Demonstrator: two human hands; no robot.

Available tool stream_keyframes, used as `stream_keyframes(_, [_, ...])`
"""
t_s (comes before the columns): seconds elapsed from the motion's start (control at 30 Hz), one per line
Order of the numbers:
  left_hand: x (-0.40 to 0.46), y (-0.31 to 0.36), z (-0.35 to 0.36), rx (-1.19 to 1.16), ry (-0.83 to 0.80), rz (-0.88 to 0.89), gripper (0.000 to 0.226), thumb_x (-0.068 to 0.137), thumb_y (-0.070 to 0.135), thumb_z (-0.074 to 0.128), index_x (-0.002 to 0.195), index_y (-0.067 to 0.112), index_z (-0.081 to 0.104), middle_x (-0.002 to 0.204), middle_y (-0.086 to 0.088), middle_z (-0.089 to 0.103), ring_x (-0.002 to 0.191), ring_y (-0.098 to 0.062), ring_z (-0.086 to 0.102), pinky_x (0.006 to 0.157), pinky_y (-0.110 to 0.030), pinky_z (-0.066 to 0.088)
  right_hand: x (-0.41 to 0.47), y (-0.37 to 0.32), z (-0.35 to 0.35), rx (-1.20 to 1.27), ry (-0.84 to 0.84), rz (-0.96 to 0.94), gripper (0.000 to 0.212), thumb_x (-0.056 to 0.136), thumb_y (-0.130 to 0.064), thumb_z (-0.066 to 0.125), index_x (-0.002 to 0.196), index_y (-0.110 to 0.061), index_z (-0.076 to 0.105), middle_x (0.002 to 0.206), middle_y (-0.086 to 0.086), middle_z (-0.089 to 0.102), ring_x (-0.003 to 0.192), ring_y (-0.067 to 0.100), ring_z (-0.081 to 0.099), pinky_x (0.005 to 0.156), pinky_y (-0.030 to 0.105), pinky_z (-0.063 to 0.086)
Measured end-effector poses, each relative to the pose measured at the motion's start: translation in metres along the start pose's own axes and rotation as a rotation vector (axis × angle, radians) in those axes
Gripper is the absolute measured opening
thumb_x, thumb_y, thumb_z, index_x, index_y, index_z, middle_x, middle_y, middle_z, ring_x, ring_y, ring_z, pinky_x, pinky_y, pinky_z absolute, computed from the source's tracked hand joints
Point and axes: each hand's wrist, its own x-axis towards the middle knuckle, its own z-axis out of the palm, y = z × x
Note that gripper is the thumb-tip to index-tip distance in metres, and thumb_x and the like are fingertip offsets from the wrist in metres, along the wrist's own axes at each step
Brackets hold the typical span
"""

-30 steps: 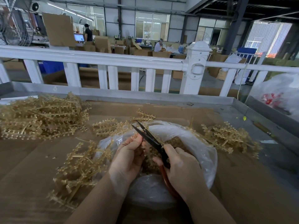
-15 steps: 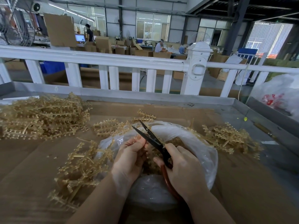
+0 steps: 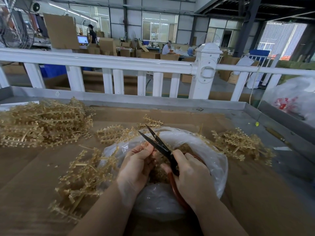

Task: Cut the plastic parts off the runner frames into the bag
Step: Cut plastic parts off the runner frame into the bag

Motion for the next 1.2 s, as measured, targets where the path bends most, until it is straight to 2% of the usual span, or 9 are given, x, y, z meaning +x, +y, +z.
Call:
stream_keyframes(0.07, [-0.0009,-0.0003,0.0,-0.001,0.009,0.009,0.015,0.086,0.004,0.053,0.077,0.006,0.065,0.055,-0.002,0.06,0.05,-0.012,0.057,0.053,-0.024,0.054,-0.0004,0.0001,-0.0003,0.01,0.009,0.008,0.026,0.085,-0.042,0.062,0.093,-0.017,0.063,0.071,-0.004,0.06,0.063,0.014,0.057,0.057,0.027,0.049])
stream_keyframes(0.2, [-0.0021,-0.0006,0.0014,0.016,0.026,0.042,0.007,0.077,0.007,0.06,0.078,0.004,0.066,0.059,-0.005,0.062,0.053,-0.013,0.058,0.057,-0.026,0.056,-0.0011,0.0,0.0002,-0.009,0.008,0.039,0.027,0.083,-0.04,0.068,0.097,-0.017,0.064,0.077,-0.003,0.062,0.072,0.016,0.059,0.064,0.029,0.051])
stream_keyframes(0.37, [-0.0039,-0.0008,0.0037,0.029,0.029,0.056,0.009,0.078,0.007,0.06,0.08,0.002,0.067,0.059,-0.006,0.065,0.053,-0.014,0.064,0.056,-0.027,0.057,-0.0017,-0.0009,0.0,-0.021,0.001,0.049,0.028,0.083,-0.039,0.068,0.1,-0.017,0.064,0.078,-0.002,0.063,0.072,0.016,0.061,0.062,0.028,0.051])
stream_keyframes(0.57, [-0.0036,0.0005,0.0019,0.024,0.03,0.026,0.017,0.071,0.014,0.063,0.084,0.003,0.066,0.059,-0.004,0.062,0.056,-0.014,0.06,0.076,-0.037,0.052,-0.0005,-0.0001,0.0015,-0.004,-0.011,0.032,0.026,0.085,-0.04,0.064,0.096,-0.017,0.063,0.072,-0.003,0.061,0.062,0.013,0.058,0.057,0.021,0.044])
stream_keyframes(0.77, [-0.0035,0.0003,0.0016,0.004,0.019,0.021,0.01,0.071,0.013,0.062,0.077,0.006,0.066,0.058,-0.003,0.063,0.053,-0.012,0.061,0.064,-0.028,0.058,-0.0003,0.0013,0.0038,-0.031,0.002,0.018,0.025,0.083,-0.038,0.068,0.094,-0.016,0.063,0.067,-0.004,0.058,0.057,0.012,0.056,0.053,0.02,0.04])
stream_keyframes(0.87, [-0.0063,0.002,0.0027,0.008,0.034,0.021,0.009,0.079,0.008,0.06,0.077,0.005,0.068,0.06,-0.004,0.065,0.054,-0.012,0.064,0.059,-0.027,0.058,-0.0011,0.0012,0.0042,-0.013,0.006,0.02,0.027,0.084,-0.042,0.064,0.096,-0.017,0.064,0.071,-0.005,0.061,0.062,0.011,0.058,0.057,0.021,0.046])
stream_keyframes(1.0, [-0.0077,0.0012,0.0058,0.03,0.132,0.066,0.035,0.088,0.0,0.055,0.06,0.011,0.072,0.065,-0.009,0.067,0.053,-0.013,0.065,0.053,-0.024,0.057,-0.002,0.0011,0.0033,-0.015,0.008,0.045,0.028,0.081,-0.043,0.07,0.098,-0.021,0.065,0.078,-0.006,0.064,0.073,0.012,0.06,0.066,0.026,0.051])
stream_keyframes(1.13, [-0.0081,0.0014,0.0078,0.025,0.193,0.077,0.014,0.088,0.003,0.058,0.076,0.006,0.064,0.062,-0.007,0.066,0.053,-0.014,0.065,0.052,-0.027,0.056,-0.0035,0.0025,0.0031,-0.008,0.003,0.061,0.031,0.082,-0.046,0.067,0.102,-0.022,0.064,0.083,-0.006,0.064,0.079,0.012,0.06,0.071,0.026,0.051])
stream_keyframes(1.2, [-0.0074,0.0015,0.007,0.032,0.192,0.076,0.013,0.088,0.004,0.059,0.075,0.007,0.062,0.06,-0.006,0.064,0.053,-0.014,0.064,0.053,-0.028,0.057,-0.0035,0.0026,0.0034,-0.012,0.003,0.067,0.032,0.083,-0.047,0.066,0.103,-0.022,0.064,0.085,-0.006,0.064,0.081,0.013,0.06,0.071,0.026,0.05])
